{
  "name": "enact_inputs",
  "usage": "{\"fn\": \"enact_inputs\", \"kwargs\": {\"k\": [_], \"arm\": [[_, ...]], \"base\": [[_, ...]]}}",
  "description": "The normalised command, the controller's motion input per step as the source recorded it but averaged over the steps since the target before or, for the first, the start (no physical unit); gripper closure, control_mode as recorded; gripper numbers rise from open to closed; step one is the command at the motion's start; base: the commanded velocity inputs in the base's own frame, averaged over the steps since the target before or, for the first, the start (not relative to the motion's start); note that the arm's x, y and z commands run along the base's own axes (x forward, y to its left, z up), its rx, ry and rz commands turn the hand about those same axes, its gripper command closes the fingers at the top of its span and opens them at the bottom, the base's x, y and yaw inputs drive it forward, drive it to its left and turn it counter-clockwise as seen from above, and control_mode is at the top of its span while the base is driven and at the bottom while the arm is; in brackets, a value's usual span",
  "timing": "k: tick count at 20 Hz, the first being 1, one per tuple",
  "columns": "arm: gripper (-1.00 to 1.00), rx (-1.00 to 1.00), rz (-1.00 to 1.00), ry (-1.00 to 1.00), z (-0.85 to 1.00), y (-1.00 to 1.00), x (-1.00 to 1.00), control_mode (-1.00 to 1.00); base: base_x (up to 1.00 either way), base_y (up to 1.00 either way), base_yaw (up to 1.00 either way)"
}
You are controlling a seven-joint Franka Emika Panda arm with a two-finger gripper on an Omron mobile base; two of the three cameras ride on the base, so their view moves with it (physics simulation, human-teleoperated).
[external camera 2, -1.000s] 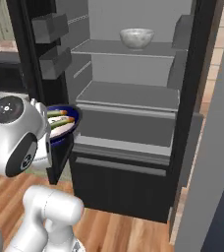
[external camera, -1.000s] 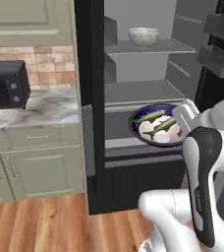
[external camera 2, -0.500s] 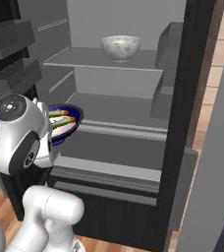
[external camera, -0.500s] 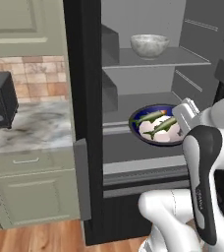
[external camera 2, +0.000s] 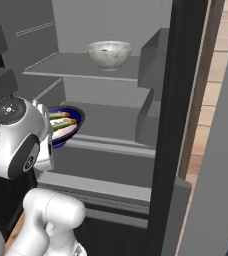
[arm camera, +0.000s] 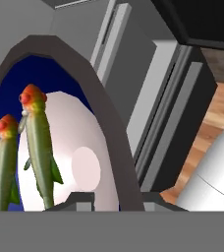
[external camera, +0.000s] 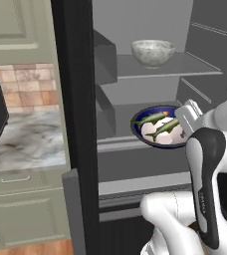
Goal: Place the bowl with the potato and lemon on the top shelf of the fridge. Place the bowl with the fishs on the second highest shelf of the fridge.
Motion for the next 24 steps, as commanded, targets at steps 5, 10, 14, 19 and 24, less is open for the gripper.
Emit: {"fn": "enact_inputs", "kwargs": {"k": [5, 10, 14, 19, 24], "arm": [[1.00, 0.00, 0.00, 0.00, 0.00, 0.00, 0.00, 1.00], [1.00, 0.01, 0.00, 0.00, -0.37, -0.26, 0.75, -1.00], [1.00, 0.07, -0.01, 0.00, -0.65, -0.36, 0.79, -1.00], [1.00, 0.04, -0.08, 0.02, -0.53, -0.06, 0.96, -1.00], [1.00, 0.05, -0.13, 0.01, -0.26, 0.00, 1.00, -1.00]], "base": [[0.51, -0.38, 0.00], [0.00, 0.00, 0.00], [0.00, 0.00, 0.00], [0.00, 0.00, 0.00], [0.00, 0.00, 0.00]]}}
